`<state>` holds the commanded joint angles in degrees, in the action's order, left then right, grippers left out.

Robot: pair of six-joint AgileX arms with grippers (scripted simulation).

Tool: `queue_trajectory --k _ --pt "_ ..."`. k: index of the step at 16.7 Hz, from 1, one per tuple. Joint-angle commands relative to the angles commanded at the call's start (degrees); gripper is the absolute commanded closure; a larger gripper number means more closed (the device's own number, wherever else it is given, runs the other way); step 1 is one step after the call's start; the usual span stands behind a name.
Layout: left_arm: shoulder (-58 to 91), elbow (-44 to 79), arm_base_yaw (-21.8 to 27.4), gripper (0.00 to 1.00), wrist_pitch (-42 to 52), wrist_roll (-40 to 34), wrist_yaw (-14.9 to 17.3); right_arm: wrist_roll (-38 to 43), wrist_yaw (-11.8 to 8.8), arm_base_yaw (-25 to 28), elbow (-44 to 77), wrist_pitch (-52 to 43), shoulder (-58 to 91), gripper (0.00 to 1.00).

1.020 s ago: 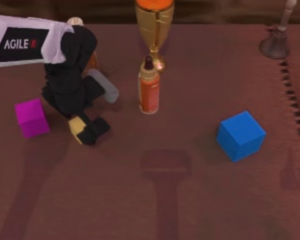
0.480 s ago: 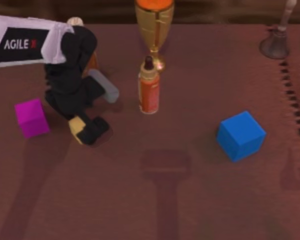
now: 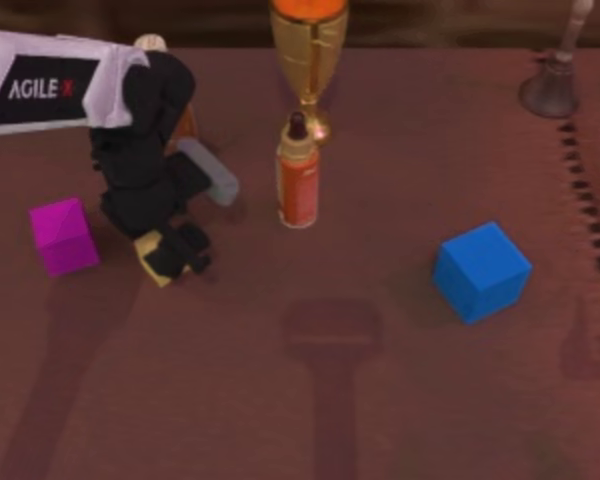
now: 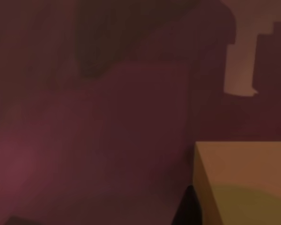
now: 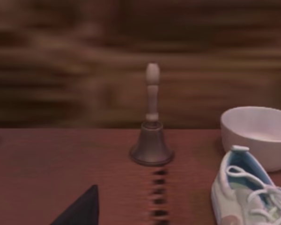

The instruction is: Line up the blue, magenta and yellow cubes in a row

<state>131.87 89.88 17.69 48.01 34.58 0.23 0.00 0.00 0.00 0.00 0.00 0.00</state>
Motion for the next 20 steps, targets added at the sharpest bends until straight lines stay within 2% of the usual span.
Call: queue_trajectory --k 6,8,15,20 --pt "0.0 0.0 0.0 1.00 0.0 0.0 0.0 0.0 0.0 0.0 0.0 0.0 0.0 0.00" --pt "-2.1 0.6 0.0 1.00 1.3 -0.5 0.9 0.0 0.0 0.0 0.0 0.0 0.0 0.00" --pt "-6.6 7.7 -1.0 1.00 13.2 -0.7 0.8 0.0 0.0 0.0 0.0 0.0 0.0 0.00" --pt "-7.1 8.3 -0.8 1.00 14.3 -0.6 0.8 0.0 0.0 0.0 0.0 0.0 0.0 0.00"
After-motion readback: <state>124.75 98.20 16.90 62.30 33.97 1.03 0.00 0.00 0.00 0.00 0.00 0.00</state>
